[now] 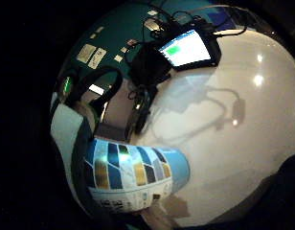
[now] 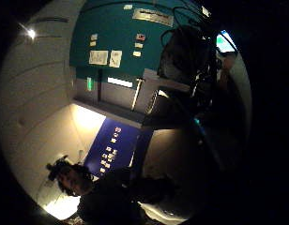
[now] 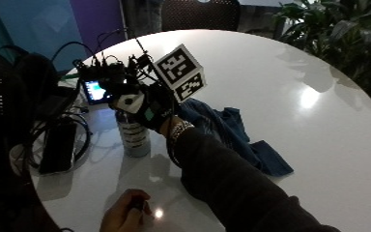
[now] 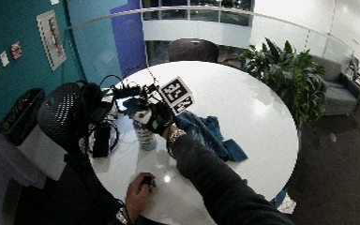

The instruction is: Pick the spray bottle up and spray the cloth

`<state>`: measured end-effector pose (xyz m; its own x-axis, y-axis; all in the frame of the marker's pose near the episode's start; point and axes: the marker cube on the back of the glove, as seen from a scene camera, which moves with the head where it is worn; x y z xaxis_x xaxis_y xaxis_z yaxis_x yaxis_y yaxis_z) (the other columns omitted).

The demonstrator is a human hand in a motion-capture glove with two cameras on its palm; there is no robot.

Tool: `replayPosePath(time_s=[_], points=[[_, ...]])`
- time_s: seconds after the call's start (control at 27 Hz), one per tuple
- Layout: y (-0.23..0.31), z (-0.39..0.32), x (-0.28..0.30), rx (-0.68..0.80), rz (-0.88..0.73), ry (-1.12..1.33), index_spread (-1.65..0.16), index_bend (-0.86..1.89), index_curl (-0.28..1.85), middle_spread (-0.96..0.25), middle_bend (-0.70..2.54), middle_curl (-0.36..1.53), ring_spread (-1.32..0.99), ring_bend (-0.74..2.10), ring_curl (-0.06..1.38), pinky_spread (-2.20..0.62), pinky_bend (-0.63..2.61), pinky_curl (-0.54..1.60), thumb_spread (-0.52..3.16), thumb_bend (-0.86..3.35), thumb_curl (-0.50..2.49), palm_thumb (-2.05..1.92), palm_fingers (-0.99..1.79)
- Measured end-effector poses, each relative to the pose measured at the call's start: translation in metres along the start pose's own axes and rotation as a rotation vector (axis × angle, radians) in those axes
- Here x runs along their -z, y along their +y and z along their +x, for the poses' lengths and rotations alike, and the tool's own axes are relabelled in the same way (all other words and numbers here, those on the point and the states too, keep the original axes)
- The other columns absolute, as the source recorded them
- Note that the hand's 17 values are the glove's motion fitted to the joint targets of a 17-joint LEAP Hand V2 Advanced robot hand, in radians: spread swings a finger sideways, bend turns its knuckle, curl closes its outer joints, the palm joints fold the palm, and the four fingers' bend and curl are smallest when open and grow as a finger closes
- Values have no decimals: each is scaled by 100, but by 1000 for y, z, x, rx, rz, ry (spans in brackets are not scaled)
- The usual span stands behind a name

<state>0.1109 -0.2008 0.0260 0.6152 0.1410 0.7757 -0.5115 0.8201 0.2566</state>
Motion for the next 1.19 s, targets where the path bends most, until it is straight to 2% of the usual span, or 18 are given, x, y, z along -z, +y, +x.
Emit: replayPosePath(time_s=[0.33,0.56,0.82,0.89,1.0,1.19], points=[[-9,-5,8,-16,5,19,-30,23,70,-23,52,54,-18,54,49,-29,39,44,26,-3,80,102,130],[11,20,1,-74,-38,-24,-31,20,69,-23,49,53,-18,55,48,-29,41,44,27,-3,80,101,126],[34,37,-10,-123,-96,-78,-32,7,60,-25,40,50,-20,44,45,-23,42,44,41,-4,77,99,94],[37,32,-5,-113,-82,-47,-35,1,56,-24,43,50,-21,40,46,-14,38,46,52,-4,74,97,64],[38,18,14,-59,-55,93,-38,5,53,-21,34,47,-20,32,44,-6,43,47,59,-5,71,94,37],[52,-13,55,58,-69,452,-42,10,44,-18,28,43,-19,22,37,5,42,43,70,-9,63,81,23]])
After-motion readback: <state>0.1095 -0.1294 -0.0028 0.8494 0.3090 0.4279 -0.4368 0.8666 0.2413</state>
